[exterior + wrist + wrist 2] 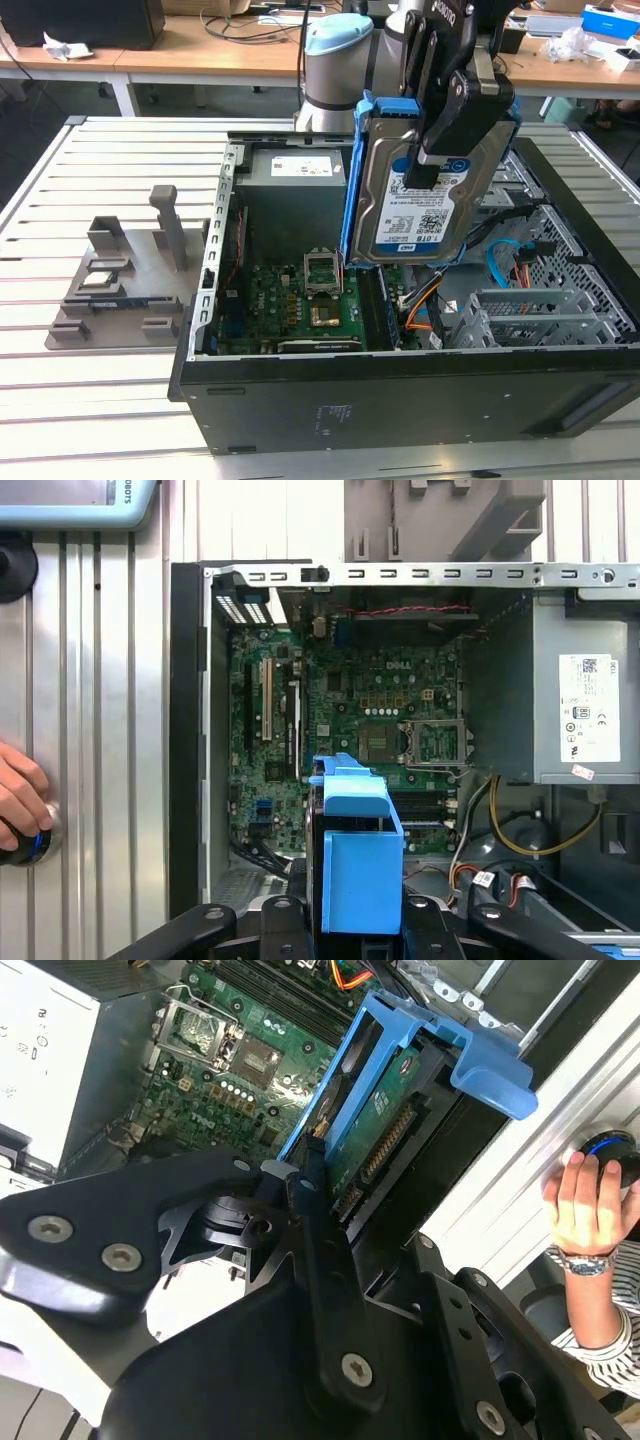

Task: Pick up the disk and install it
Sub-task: 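Pick up the disk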

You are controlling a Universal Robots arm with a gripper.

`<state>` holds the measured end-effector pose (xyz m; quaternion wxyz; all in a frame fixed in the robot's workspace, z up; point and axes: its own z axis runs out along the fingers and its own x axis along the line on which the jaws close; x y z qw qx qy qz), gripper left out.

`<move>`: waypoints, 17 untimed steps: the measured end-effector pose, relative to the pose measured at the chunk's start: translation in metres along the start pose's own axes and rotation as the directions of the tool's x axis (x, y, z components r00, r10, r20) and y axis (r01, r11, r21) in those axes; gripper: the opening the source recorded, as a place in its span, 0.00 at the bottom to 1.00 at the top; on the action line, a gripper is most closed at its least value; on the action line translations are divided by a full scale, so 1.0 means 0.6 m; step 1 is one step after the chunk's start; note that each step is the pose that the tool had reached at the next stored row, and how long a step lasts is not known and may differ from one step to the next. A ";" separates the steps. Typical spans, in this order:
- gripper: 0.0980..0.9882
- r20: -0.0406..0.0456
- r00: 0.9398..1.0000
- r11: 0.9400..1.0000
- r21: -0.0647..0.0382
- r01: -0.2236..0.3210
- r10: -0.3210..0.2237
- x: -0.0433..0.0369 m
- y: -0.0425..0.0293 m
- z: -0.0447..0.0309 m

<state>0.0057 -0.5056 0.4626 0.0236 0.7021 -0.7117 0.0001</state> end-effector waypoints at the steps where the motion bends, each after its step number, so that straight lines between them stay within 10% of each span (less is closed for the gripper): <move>1: 0.29 0.000 1.000 1.000 0.000 0.000 0.000 0.001 0.000 0.000; 17: 0.29 -0.007 1.000 1.000 0.000 0.000 0.000 0.036 -0.001 0.002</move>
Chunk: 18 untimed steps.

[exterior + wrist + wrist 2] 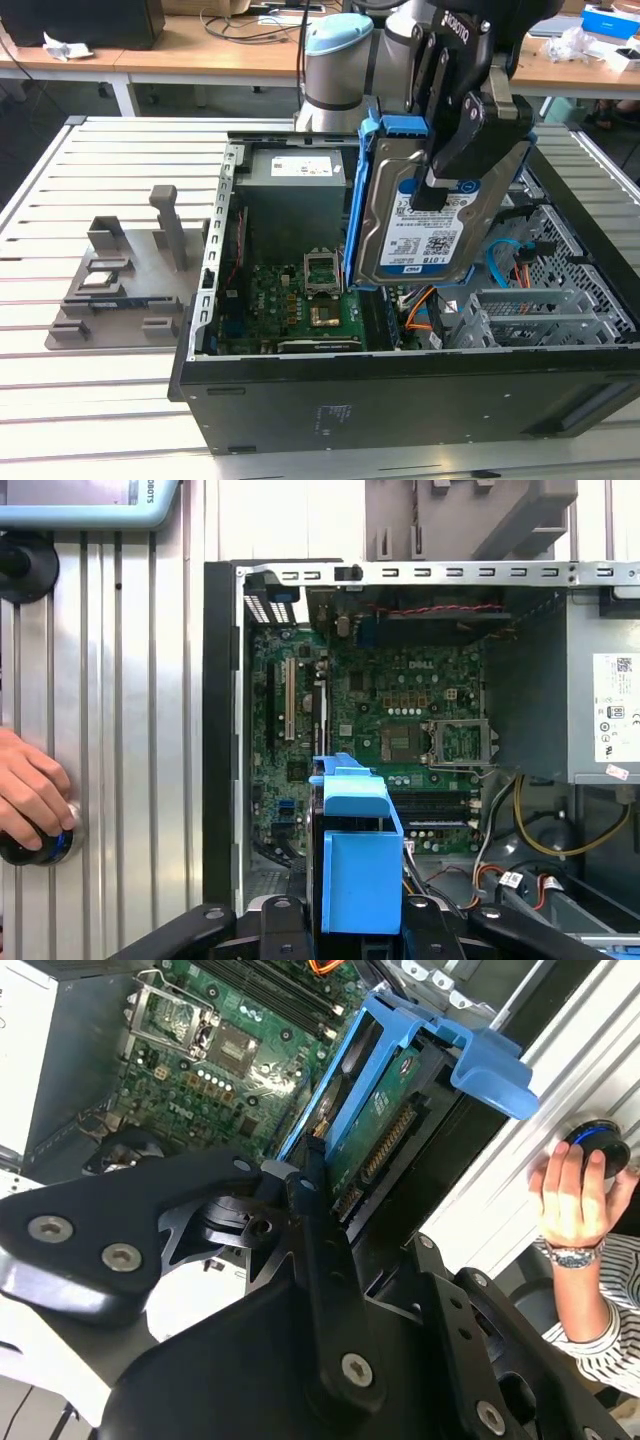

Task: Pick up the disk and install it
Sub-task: 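Pick up the disk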

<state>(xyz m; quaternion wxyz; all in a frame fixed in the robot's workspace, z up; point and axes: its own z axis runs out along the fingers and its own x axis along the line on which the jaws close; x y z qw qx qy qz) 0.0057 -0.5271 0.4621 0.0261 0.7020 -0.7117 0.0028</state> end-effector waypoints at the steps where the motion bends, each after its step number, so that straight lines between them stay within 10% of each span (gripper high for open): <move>1: 0.29 0.000 1.000 1.000 0.000 0.000 0.000 0.002 0.000 0.000; 13: 0.29 -0.006 1.000 1.000 0.000 0.000 0.000 0.031 -0.001 0.002; 18: 0.29 -0.006 1.000 1.000 0.000 0.000 0.000 0.032 -0.039 0.001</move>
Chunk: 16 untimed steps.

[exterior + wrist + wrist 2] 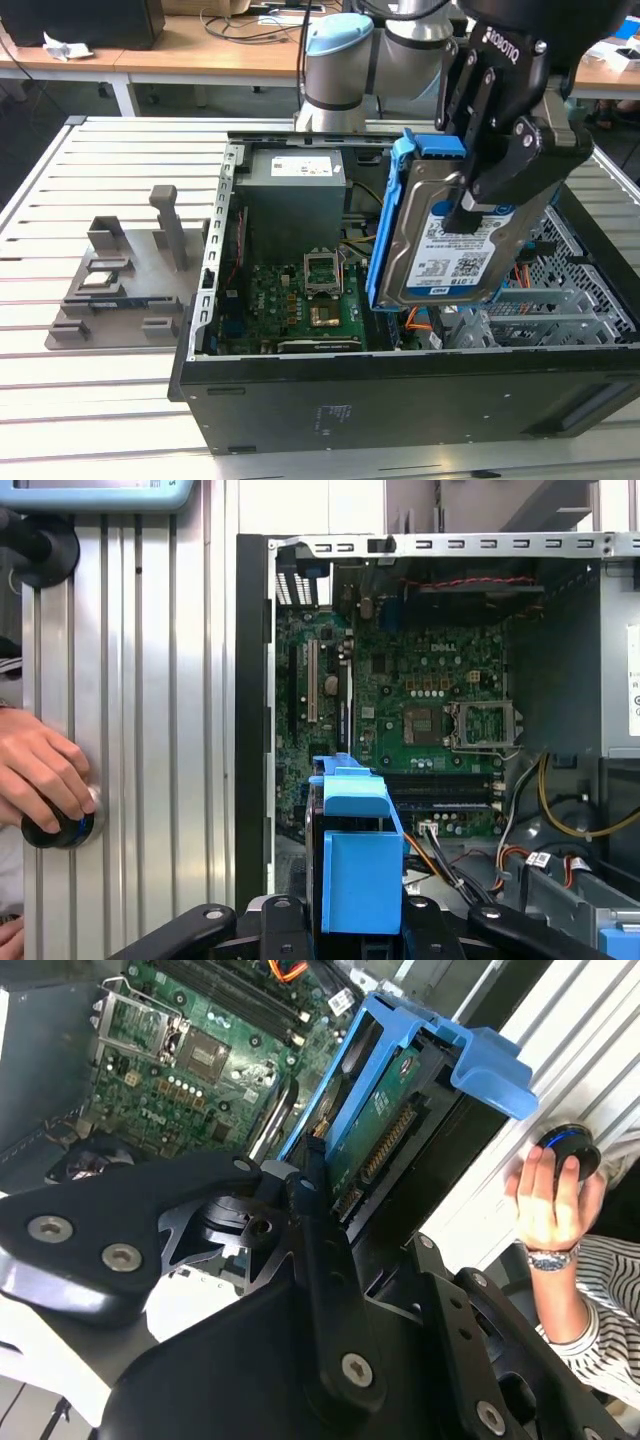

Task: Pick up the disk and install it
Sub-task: 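Pick up the disk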

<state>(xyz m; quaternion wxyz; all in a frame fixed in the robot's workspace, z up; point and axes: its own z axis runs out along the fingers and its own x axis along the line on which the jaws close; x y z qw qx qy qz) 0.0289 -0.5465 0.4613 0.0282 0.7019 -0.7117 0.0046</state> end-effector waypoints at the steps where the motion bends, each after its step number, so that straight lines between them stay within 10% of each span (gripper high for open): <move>1: 0.29 0.000 1.000 1.000 0.000 0.000 0.000 0.000 -0.009 0.000; 16: 0.29 0.000 1.000 1.000 -0.001 0.000 0.000 -0.001 -0.070 -0.002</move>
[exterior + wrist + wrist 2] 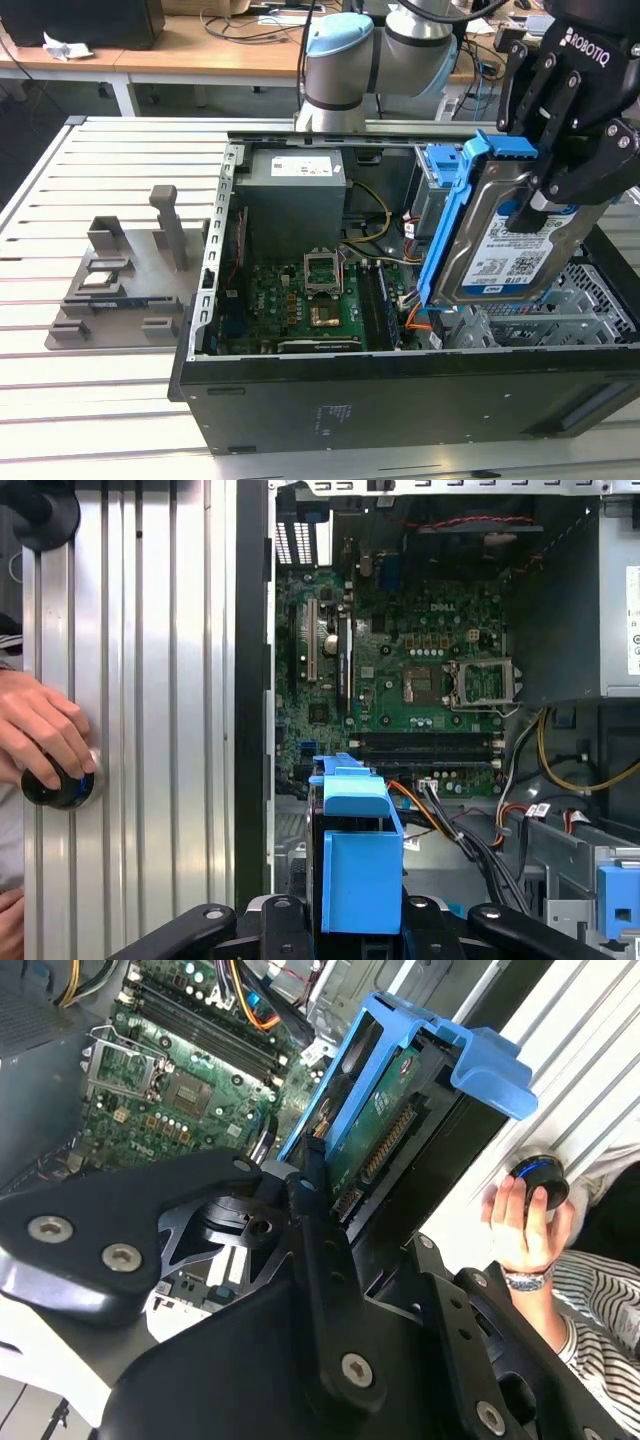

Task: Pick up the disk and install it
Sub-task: 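Pick up the disk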

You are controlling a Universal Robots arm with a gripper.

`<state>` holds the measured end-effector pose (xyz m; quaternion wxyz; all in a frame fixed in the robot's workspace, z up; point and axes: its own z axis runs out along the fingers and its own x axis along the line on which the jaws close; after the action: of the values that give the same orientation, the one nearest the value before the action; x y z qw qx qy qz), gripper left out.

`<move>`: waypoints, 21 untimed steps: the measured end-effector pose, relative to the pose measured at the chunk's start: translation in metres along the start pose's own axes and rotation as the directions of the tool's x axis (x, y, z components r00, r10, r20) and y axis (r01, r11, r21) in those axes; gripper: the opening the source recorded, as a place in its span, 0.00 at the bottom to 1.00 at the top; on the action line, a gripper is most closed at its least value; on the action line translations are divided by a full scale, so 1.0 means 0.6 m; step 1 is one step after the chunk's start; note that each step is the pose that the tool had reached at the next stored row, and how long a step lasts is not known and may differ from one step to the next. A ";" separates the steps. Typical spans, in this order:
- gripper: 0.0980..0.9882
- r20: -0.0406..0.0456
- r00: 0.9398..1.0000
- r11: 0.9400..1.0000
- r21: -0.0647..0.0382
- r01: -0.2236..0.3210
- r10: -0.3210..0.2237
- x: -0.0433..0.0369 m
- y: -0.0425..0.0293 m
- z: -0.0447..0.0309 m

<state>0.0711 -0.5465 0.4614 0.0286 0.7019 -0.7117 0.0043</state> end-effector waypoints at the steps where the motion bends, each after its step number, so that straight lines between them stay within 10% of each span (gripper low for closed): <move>1: 0.29 0.000 1.000 1.000 0.000 0.000 0.000 0.000 -0.003 0.000; 21: 0.29 -0.001 1.000 1.000 0.000 0.000 0.000 -0.001 -0.062 -0.002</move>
<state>0.1082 -0.5465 0.4613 0.0288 0.7019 -0.7117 0.0044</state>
